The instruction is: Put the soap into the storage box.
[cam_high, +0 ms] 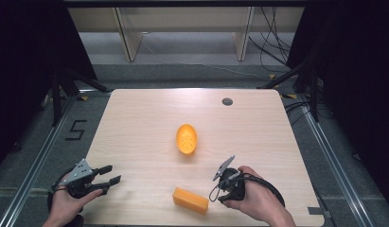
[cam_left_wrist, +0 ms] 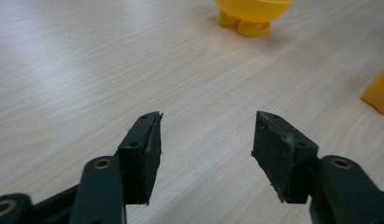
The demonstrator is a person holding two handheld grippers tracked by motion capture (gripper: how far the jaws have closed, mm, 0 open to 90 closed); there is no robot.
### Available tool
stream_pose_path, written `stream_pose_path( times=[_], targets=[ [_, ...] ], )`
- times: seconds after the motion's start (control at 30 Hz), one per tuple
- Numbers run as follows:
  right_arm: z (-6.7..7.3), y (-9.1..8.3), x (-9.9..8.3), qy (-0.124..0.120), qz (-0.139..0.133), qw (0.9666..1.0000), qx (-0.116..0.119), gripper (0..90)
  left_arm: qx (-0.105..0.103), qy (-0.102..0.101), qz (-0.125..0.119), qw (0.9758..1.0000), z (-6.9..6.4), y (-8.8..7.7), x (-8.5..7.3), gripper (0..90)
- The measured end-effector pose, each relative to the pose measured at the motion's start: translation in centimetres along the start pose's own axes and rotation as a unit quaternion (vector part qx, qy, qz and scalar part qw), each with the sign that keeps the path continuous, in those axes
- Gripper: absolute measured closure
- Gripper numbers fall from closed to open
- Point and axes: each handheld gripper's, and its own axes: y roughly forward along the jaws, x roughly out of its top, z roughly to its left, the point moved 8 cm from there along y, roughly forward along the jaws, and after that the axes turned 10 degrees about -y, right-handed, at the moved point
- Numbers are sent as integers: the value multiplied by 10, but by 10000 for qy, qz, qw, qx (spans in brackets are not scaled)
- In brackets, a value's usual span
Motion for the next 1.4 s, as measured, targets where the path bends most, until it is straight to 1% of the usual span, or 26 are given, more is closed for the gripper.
stream_pose_path(
  times=[0.1,0.13,0.17,0.2,0.3,0.4,0.43,0.47,0.53,0.57,0.6,0.63,0.7,0.73,0.83,0.87,0.9,0.93,0.97,1.03,1.1,1.13,1.17,1.2,1.27,1.4],
  targets=[
    [8,-4,7,-298,73,9995,6,488,-9,-20,26,10000,1,2,-1,391],
    [11,-6,10,-329,74,9994,31,481,-8,-107,30,9999,0,2,-2,390],
    [12,-8,12,-333,92,9994,28,481,9,38,54,10000,2,2,-1,390],
    [13,-10,14,-410,97,9991,37,481,-3,7,24,10000,1,3,-1,390],
    [17,-15,21,-401,150,9990,103,486,-3,68,102,9999,1,4,-3,388],
    [23,-15,32,-627,162,9976,264,483,-16,64,104,9999,0,4,-3,388],
    [23,-15,32,-627,162,9976,264,483,-26,-36,149,9999,-1,5,-4,388],
    [25,-15,35,-620,191,9975,270,480,13,89,147,9999,1,5,-3,388],
    [26,-14,41,-786,169,9963,320,473,4,88,120,9999,0,5,-3,388],
    [30,-15,45,-769,266,9960,374,464,-13,90,151,9998,0,5,-3,387],
    [31,-14,49,-897,197,9948,429,459,-22,88,152,9998,0,6,-3,388],
    [34,-14,52,-840,239,9951,467,452,-42,94,142,9998,0,6,-3,388],
    [38,-10,58,-880,302,9945,487,440,-46,89,138,9999,0,6,-3,388],
    [37,-6,61,-1030,329,9929,496,435,-46,95,137,9999,0,6,-3,388],
    [38,2,66,-1028,511,9924,440,418,-49,103,144,9998,-1,6,-3,388],
    [35,12,70,-1159,637,9905,373,411,-61,80,121,9999,-2,7,-3,388],
    [35,12,70,-1159,637,9905,373,411,-55,110,140,9998,-1,7,-3,388],
    [33,16,71,-1262,715,9888,359,409,-66,81,124,9999,-2,7,-3,387],
    [32,23,73,-1262,842,9879,324,408,-62,110,140,9998,-1,7,-3,387],
    [32,25,74,-1191,899,9884,289,409,-77,97,141,9998,-1,7,-3,387],
    [32,31,75,-1280,937,9867,356,416,-84,101,154,9998,-1,7,-4,387],
    [33,33,75,-1167,966,9878,367,423,-85,104,154,9998,-1,7,-4,387],
    [33,36,76,-1246,963,9868,386,432,-84,110,156,9998,-1,7,-4,387],
    [32,41,76,-1291,1065,9852,364,457,-83,114,162,9998,-1,7,-4,387],
    [32,42,76,-1301,1103,9847,361,469,-87,122,161,9998,-1,7,-4,387],
    [33,46,77,-1253,1112,9853,331,543,-93,128,179,9997,-1,7,-4,387]
  ],
)
